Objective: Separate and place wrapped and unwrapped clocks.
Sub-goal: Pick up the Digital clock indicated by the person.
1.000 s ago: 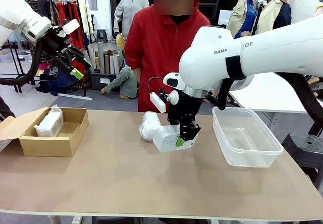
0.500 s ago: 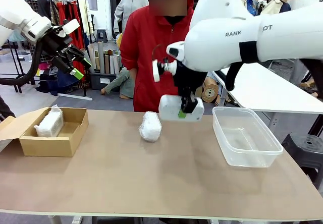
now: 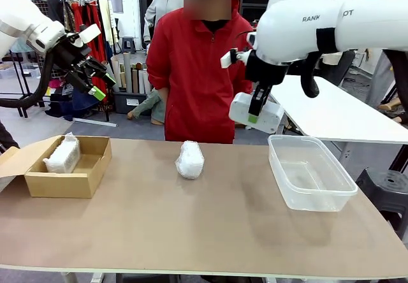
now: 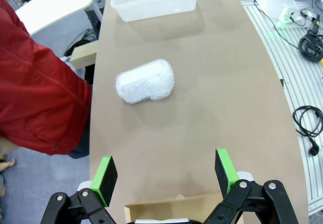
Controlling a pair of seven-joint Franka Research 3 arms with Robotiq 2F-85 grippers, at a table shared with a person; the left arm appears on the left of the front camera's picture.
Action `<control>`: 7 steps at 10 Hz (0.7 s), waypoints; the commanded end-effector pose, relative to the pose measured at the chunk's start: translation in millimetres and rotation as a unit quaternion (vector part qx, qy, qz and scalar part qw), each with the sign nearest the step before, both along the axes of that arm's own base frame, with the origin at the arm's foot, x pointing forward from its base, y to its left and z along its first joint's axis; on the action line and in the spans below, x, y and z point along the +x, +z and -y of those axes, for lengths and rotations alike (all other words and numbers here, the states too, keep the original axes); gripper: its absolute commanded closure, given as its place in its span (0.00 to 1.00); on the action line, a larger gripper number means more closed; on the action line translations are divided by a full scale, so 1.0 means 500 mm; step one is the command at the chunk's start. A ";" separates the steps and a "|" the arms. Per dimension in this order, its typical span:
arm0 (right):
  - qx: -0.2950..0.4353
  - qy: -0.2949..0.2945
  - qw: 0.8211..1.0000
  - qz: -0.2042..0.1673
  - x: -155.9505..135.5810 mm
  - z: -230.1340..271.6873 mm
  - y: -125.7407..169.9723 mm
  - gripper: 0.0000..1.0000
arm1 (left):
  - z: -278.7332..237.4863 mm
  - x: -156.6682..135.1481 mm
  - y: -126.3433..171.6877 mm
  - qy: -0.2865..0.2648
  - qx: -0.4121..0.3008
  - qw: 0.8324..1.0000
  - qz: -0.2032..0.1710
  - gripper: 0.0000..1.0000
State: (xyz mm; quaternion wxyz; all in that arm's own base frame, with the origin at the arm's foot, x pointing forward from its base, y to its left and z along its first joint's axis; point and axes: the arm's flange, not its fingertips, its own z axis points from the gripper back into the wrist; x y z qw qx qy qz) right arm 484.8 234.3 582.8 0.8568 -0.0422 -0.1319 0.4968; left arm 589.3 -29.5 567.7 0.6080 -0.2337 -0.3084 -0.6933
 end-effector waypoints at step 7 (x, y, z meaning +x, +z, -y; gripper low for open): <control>0.067 -0.122 0.989 0.039 0.074 0.113 0.005 1.00 | -0.001 -0.003 0.002 0.000 0.000 1.000 0.001 0.00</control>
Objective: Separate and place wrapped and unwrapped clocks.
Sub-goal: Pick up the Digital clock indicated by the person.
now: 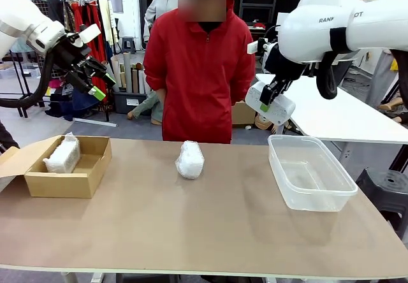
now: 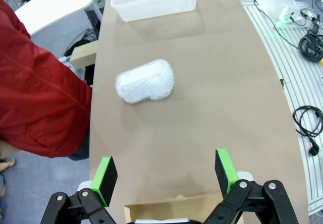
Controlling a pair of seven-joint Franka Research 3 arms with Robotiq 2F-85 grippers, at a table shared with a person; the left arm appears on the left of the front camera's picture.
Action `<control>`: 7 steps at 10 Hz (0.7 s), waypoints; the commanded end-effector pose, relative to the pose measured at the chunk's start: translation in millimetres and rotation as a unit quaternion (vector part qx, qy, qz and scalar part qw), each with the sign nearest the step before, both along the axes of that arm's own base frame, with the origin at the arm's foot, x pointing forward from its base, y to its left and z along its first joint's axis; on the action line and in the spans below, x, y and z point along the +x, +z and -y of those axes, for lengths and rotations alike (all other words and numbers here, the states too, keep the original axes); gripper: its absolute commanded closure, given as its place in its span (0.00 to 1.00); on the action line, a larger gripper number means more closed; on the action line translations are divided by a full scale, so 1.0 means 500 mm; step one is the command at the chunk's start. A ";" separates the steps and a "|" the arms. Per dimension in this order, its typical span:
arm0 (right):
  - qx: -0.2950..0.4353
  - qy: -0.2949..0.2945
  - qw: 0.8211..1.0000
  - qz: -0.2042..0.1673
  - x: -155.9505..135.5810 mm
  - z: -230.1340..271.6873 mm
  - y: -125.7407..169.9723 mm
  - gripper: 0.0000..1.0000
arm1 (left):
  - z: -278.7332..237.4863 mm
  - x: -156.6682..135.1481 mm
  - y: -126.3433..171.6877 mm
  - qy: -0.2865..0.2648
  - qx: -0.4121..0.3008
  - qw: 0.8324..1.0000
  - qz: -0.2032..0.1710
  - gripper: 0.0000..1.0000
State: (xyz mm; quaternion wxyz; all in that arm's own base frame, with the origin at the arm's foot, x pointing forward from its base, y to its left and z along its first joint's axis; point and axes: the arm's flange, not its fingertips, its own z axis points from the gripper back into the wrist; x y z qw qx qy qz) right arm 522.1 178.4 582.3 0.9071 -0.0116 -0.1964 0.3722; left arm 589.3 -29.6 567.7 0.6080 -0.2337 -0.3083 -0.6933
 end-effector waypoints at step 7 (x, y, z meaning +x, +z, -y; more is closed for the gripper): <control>-0.003 0.001 1.000 -0.004 -0.001 -0.001 -0.002 1.00 | -0.001 -0.003 0.002 0.000 0.000 1.000 0.001 0.00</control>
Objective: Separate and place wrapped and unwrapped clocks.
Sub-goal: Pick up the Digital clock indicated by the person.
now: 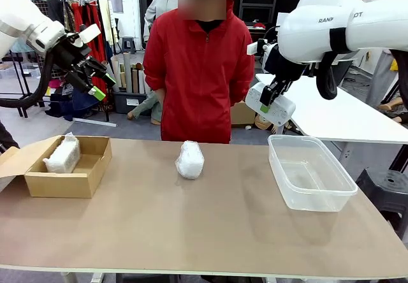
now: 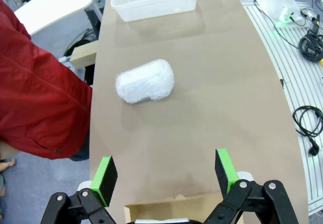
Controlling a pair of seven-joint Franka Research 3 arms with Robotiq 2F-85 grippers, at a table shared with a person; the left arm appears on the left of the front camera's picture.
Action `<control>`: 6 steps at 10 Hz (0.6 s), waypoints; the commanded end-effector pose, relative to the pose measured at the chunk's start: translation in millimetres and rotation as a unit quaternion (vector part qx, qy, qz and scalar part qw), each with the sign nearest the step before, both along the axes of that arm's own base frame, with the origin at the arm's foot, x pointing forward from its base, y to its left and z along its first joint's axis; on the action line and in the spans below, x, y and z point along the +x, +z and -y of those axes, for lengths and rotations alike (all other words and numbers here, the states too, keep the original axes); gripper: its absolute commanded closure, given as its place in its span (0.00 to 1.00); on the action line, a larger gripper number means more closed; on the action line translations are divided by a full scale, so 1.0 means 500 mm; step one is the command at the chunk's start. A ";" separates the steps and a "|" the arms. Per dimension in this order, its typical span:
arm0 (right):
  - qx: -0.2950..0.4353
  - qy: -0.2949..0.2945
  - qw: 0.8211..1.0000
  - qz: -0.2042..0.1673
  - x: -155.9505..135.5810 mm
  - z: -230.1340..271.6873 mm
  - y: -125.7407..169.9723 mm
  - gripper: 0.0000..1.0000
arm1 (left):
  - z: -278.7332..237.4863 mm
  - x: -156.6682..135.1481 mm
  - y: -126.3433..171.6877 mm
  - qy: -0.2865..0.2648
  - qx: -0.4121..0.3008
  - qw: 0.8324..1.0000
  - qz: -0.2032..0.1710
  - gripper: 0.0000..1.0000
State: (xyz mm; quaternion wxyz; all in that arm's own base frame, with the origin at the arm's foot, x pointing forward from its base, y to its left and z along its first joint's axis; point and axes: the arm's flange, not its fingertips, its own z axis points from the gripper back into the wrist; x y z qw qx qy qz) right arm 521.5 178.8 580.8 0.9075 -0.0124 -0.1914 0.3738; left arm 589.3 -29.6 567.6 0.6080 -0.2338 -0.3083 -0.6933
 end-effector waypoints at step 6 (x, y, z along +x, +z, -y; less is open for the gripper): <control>0.060 -0.260 0.964 -0.017 0.185 0.119 -0.087 1.00 | -0.001 -0.003 0.002 0.000 0.000 1.000 0.001 0.00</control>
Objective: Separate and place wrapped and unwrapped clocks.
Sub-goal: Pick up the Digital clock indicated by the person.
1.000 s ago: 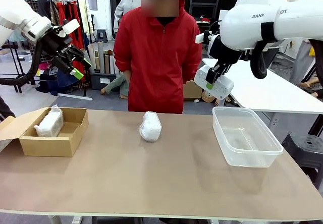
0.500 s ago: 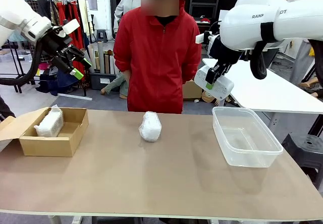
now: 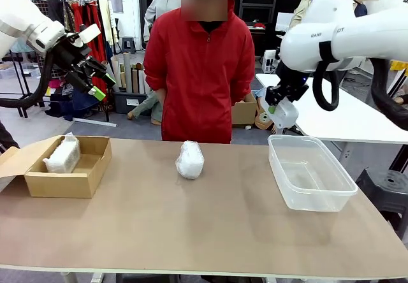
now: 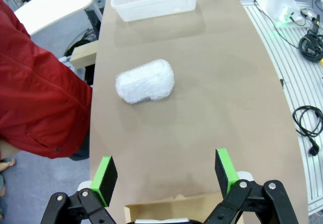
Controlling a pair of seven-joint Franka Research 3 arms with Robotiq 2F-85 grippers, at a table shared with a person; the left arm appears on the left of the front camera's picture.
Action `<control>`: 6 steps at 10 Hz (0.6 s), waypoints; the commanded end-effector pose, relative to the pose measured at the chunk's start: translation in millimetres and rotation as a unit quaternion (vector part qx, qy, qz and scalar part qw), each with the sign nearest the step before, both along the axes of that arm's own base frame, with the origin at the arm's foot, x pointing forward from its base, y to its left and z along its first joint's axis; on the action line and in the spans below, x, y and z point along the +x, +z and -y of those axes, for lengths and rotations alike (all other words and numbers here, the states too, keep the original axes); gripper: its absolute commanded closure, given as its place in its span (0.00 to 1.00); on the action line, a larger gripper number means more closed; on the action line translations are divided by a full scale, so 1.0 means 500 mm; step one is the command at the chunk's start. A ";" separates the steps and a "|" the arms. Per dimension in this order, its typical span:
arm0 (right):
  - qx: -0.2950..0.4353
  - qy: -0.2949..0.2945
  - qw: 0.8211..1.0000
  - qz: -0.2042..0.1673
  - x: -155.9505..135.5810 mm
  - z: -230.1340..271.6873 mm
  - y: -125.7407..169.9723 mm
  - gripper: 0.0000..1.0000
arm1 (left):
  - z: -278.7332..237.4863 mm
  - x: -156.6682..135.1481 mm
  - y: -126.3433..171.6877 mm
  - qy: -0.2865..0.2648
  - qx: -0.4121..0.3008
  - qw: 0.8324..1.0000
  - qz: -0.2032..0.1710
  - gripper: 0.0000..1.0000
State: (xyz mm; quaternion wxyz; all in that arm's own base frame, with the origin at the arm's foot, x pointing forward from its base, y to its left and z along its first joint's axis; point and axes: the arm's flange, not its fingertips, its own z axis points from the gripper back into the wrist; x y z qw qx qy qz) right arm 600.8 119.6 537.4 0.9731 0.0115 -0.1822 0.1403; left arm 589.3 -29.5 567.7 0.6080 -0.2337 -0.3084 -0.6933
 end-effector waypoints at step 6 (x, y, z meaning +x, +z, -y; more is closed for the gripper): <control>-0.022 -0.135 0.988 -0.068 0.031 0.151 -0.125 1.00 | -0.001 -0.003 0.002 0.000 0.000 1.000 0.001 0.00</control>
